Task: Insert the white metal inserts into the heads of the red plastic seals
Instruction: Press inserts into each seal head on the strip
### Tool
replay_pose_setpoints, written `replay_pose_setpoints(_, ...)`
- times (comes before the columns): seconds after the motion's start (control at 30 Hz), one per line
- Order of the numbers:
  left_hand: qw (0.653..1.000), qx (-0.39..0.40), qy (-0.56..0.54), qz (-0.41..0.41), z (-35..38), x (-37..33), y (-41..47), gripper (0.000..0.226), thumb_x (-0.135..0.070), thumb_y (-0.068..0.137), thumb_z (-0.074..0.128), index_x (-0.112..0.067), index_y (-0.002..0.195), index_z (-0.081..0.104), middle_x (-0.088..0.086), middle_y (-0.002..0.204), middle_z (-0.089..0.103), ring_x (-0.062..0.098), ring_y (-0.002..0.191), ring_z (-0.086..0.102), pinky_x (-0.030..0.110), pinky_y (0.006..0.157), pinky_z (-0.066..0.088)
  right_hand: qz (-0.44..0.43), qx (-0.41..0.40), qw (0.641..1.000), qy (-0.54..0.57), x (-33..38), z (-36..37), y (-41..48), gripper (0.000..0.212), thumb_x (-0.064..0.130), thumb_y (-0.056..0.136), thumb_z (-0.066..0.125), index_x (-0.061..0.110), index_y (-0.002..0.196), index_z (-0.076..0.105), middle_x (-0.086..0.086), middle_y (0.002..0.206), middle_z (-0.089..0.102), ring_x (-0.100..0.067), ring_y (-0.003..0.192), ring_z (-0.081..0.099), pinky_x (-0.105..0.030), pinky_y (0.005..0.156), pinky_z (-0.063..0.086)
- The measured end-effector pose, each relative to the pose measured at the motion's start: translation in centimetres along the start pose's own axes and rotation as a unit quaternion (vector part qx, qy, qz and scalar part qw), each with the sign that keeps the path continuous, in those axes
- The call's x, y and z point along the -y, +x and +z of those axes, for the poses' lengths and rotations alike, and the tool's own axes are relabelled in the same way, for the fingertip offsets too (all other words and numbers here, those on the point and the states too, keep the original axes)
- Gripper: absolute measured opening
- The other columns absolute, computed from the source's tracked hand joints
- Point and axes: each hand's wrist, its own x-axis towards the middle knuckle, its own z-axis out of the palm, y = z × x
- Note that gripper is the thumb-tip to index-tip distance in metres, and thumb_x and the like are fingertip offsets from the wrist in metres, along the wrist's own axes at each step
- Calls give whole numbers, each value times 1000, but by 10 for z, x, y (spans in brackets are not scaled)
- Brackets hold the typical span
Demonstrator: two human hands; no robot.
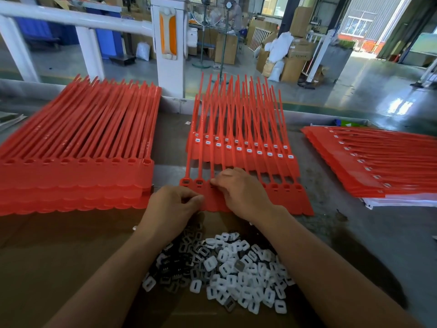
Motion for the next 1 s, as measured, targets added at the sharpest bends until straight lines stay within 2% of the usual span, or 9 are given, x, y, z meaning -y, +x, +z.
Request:
replay_pose_setpoints(0.3,1000,-9,4,2,1,2,1,21,-25,87,59,-23,69,70,-9,63,68,3,62,62,23,65,51,-60,82,988,-118,4,-10,-2,45,7,94,37,11,138,42,-6,133,48,-25,115,40,-35,89,38)
replay_pose_setpoints(0.4,1000,-4,-3,-1,1,3,1,19,-24,87,60,-23,71,71,-9,63,68,2,61,63,19,63,52,-31,78,996,-32,3,-15,-4,42,5,94,42,11,135,46,-4,136,49,-22,121,41,-29,98,33)
replay_pose_setpoints(0.47,1000,4,-12,1,1,4,0,16,-23,86,61,-24,73,71,-10,62,68,-1,60,63,12,59,49,17,37,997,63,2,-22,-7,33,11,93,51,12,126,57,-2,126,57,-14,115,49,-20,94,35)
replay_pose_setpoints(0.53,1000,6,-13,8,1,4,1,12,-22,84,63,-25,76,71,-12,64,68,-4,62,62,10,58,48,55,34,988,142,0,-31,-13,20,16,88,61,17,107,67,5,107,65,-3,94,55,-10,82,38)
replay_pose_setpoints(0.6,1000,6,-17,9,1,5,2,10,-22,83,64,-26,76,71,-15,64,67,-8,63,61,4,54,44,70,86,976,188,-3,-41,-22,11,18,82,67,28,86,67,17,87,64,7,78,56,-11,77,44)
replay_pose_setpoints(0.67,999,7,-45,-4,0,6,3,11,-23,83,65,-26,75,71,-15,62,67,-8,62,61,3,49,41,75,146,965,203,-7,-50,-32,19,17,79,71,34,74,63,22,75,62,10,73,58,-10,72,47)
replay_pose_setpoints(0.8,990,24,-131,-48,-3,4,4,23,-34,84,61,-21,70,73,-4,70,71,11,66,68,17,55,50,81,228,948,206,-10,-56,-47,25,12,77,72,36,78,65,27,70,62,17,71,56,-1,65,42)
replay_pose_setpoints(0.9,989,25,-137,-52,-4,4,3,29,-39,83,60,-16,71,72,7,72,71,25,74,68,35,72,56,80,231,948,202,-8,-53,-50,25,8,77,71,26,94,70,24,74,60,19,71,54,2,63,38)
replay_pose_setpoints(1.0,987,25,-146,-59,-3,4,3,31,-41,82,59,-16,71,72,11,73,71,31,76,67,43,76,56,68,226,953,190,-4,-49,-48,19,11,78,70,24,92,70,20,77,59,18,72,52,1,64,39)
